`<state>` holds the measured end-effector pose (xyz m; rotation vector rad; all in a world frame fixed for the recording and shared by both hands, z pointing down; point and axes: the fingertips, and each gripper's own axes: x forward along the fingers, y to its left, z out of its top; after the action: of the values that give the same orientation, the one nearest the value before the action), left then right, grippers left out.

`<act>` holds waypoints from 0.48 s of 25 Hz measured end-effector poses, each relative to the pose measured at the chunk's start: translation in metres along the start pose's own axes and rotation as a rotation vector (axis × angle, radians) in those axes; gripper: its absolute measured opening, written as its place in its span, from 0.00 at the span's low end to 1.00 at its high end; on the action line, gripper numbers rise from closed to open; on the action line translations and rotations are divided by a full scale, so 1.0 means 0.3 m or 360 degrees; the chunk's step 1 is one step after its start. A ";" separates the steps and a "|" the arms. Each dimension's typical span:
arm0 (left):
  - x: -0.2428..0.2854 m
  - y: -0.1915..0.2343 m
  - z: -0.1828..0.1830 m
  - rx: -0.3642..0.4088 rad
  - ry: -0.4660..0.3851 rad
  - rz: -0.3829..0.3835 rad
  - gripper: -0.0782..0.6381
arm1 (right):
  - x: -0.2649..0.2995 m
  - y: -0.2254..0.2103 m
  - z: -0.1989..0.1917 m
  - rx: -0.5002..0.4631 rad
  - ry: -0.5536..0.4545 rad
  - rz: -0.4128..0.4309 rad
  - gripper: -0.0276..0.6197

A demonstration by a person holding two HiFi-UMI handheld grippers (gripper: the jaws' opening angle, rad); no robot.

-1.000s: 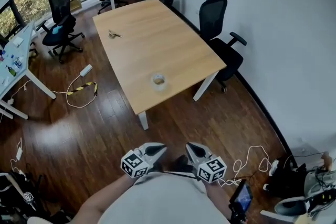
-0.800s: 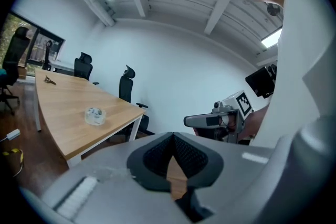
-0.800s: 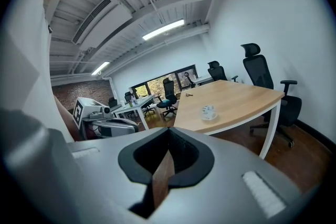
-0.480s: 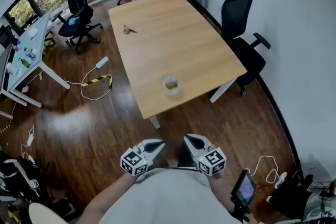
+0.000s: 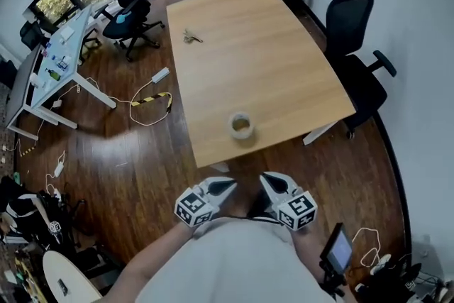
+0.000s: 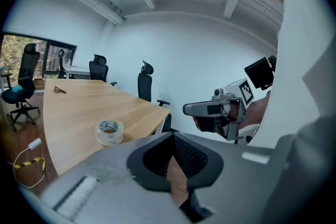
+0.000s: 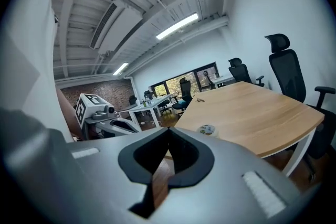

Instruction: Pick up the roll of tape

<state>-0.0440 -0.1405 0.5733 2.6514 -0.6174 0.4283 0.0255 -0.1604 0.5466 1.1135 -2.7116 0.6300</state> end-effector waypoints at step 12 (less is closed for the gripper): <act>0.105 0.091 -0.029 -0.0059 0.0173 0.0170 0.11 | 0.008 -0.178 0.002 0.0054 0.0052 0.0100 0.05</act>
<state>-0.0316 -0.1706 0.6008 2.5489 -0.7276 0.5813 0.0609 -0.1963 0.5643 1.0201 -2.7275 0.6994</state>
